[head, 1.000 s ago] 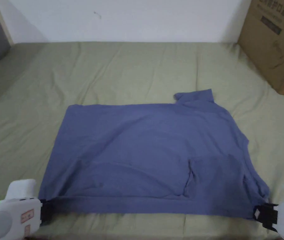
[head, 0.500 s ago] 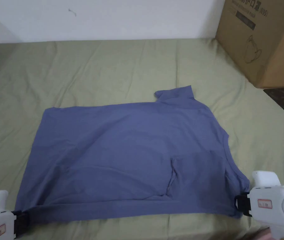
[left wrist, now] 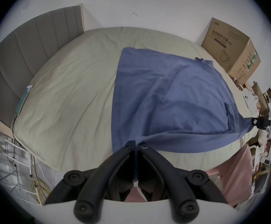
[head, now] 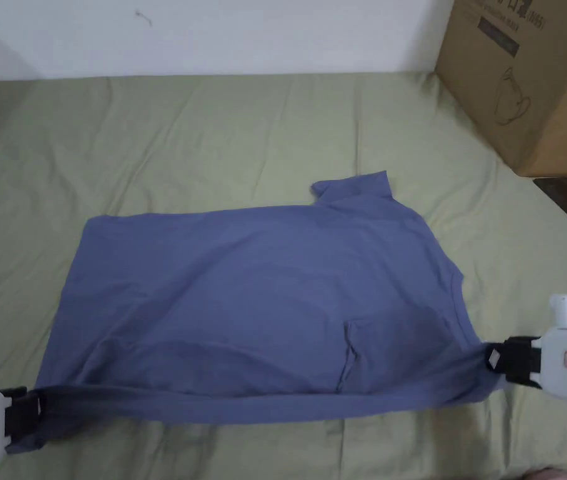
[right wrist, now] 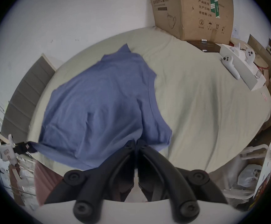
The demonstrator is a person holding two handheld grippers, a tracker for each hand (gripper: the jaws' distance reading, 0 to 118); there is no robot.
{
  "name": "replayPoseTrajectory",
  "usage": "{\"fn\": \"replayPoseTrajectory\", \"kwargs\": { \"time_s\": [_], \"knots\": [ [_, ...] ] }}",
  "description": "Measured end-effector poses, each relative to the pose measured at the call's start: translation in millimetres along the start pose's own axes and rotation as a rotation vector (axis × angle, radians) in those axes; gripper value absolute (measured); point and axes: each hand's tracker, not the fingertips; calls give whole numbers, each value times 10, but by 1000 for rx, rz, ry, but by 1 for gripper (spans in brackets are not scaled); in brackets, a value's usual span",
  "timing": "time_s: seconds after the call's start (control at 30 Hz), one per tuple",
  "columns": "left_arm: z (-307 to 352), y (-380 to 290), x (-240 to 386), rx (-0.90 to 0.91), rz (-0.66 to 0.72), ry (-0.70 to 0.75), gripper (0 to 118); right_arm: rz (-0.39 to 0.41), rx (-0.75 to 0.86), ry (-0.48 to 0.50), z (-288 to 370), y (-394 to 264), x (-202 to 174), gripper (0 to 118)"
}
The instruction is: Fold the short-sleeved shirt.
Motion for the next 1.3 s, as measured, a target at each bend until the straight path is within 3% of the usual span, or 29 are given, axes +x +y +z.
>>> {"fn": "replayPoseTrajectory", "kwargs": {
  "time_s": [0.13, 0.33, 0.37, 0.43, 0.47, 0.5, 0.57, 0.67, 0.7, 0.73, 0.77, 0.8, 0.83, 0.9, 1.0, 1.03, 1.07, 1.1, 1.13, 1.17, 1.23, 1.3],
  "knots": [
    [-159, 458, -20, 30, -9, 10, 2, -30, 5, -18, -253, 423, 27, 1],
    [-932, 920, 45, -48, -79, 51, 5, -61, -88, -94, -1037, 744, -4, 2],
    [-1052, 948, 43, -68, -90, 52, 15, -57, -105, -110, -1144, 742, -12, 7],
    [-1170, 961, 11, -94, -65, 91, 76, -33, -141, -155, -1227, 711, -63, 53],
    [-1174, 956, -17, -119, -51, 98, 99, -13, -135, -170, -1221, 690, -85, 64],
    [-1115, 932, -58, -99, -38, 79, 112, -16, -119, -153, -1161, 663, -98, 65],
    [-939, 870, -109, -43, -21, 31, 112, -5, -94, -118, -1007, 643, -113, 65],
    [-651, 729, -185, -43, -2, 30, 109, 77, -20, -110, -706, 560, -208, 64],
    [-543, 660, -205, -11, 10, -2, 100, 103, -1, -111, -604, 519, -279, 62],
    [-470, 597, -222, -8, 16, -8, 81, 124, 14, -112, -536, 468, -320, 58],
    [-413, 535, -232, -7, 21, -8, 51, 132, 8, -129, -457, 393, -369, 51],
    [-383, 450, -232, -9, 21, -3, 6, 137, 18, -127, -404, 297, -394, 26],
    [-327, 345, -229, 2, 23, 4, 0, 124, 35, -119, -373, 224, -402, 0],
    [-305, 170, -240, -1, 36, 9, 0, 92, -5, -31, -327, 66, -422, 0],
    [-389, -18, -287, -6, 66, 2, 3, 98, -31, -60, -377, -139, -456, 0],
    [-433, -1, -287, -15, 72, 5, 19, 106, -35, -69, -406, -173, -450, 0],
    [-504, -8, -303, -46, 78, 30, 45, 102, -48, -67, -428, -206, -433, 0],
    [-591, -20, -324, -57, 77, 24, 79, 88, -62, -62, -451, -230, -422, 0],
    [-668, -38, -343, -63, 76, 26, 91, 64, -67, -54, -454, -245, -405, 0],
    [-737, 2, -322, -89, 75, 44, 90, 42, -68, -45, -450, -260, -387, 0],
    [-848, -12, -330, -114, 76, 36, 76, 33, -68, -42, -436, -287, -344, 0],
    [-922, -13, -305, -142, 72, 75, 22, 28, -73, -59, -425, -306, -314, 0]
  ]
}}
